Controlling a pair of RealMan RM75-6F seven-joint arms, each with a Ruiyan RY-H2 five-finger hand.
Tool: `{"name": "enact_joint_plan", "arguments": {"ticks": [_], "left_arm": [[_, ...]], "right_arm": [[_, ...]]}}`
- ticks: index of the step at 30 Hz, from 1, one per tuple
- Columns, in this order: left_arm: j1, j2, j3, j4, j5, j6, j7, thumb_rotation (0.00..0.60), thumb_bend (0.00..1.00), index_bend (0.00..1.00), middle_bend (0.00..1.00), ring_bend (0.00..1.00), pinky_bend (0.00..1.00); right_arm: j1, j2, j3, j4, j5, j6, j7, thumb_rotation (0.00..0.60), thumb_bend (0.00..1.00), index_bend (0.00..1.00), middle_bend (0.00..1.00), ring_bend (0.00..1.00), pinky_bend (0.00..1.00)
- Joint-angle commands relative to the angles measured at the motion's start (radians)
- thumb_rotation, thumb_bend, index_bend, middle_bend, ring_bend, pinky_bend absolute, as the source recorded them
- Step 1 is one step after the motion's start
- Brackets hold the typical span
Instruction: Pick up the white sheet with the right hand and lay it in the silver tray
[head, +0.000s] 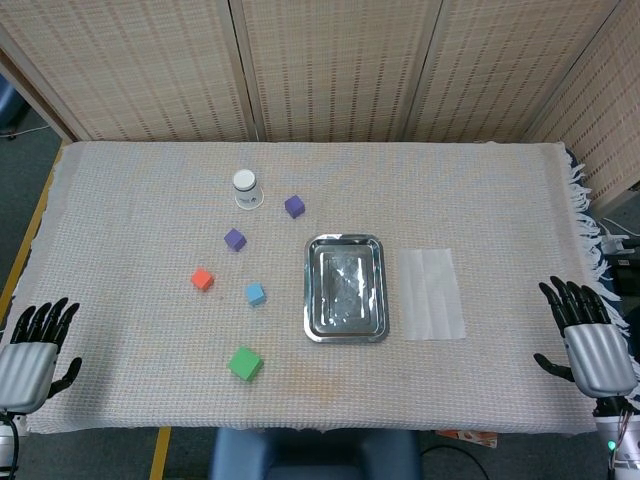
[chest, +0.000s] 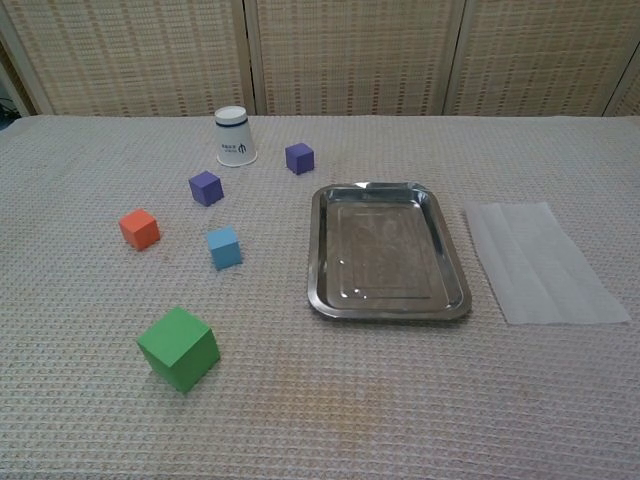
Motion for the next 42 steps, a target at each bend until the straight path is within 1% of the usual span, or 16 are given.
{"name": "enact_joint_plan", "arguments": {"ticks": [1,13,31,37,40,42], "left_arm": [[0.002,0.001,0.001,-0.001,-0.001,0.002,0.0,0.6,0.36,0.0,0.0,0.0,0.03],[0.014,0.007,-0.001,-0.008,-0.017,0.009,-0.015,0.6,0.36,0.0,0.0,0.0,0.04],[0.017,0.008,0.0,-0.01,-0.022,0.004,-0.003,0.6,0.36,0.0,0.0,0.0,0.04],[-0.012,-0.021,-0.02,0.015,-0.052,-0.038,0.013,0.6,0.41,0.0,0.0,0.0,0.04],[-0.03,-0.041,-0.031,0.045,-0.062,-0.061,0.006,0.6,0.43,0.07,0.0,0.0,0.04],[-0.039,-0.049,-0.034,0.064,-0.066,-0.073,0.004,0.6,0.44,0.15,0.0,0.0,0.04]], "right_arm": [[0.0,-0.001,0.0,-0.001,-0.003,0.001,-0.001,0.6,0.0,0.0,0.0,0.0,0.07],[0.009,-0.01,-0.003,-0.008,-0.01,-0.008,-0.024,0.6,0.0,0.0,0.0,0.0,0.07],[0.012,-0.014,-0.003,-0.009,-0.011,-0.008,-0.032,0.6,0.0,0.0,0.0,0.0,0.07],[0.013,-0.02,-0.003,-0.008,-0.015,-0.004,-0.031,0.6,0.0,0.0,0.0,0.0,0.07],[0.013,-0.023,-0.001,-0.005,-0.019,0.002,-0.026,0.6,0.0,0.0,0.0,0.0,0.07],[0.013,-0.025,-0.001,-0.002,-0.021,0.004,-0.022,0.6,0.0,0.0,0.0,0.0,0.07]]}}
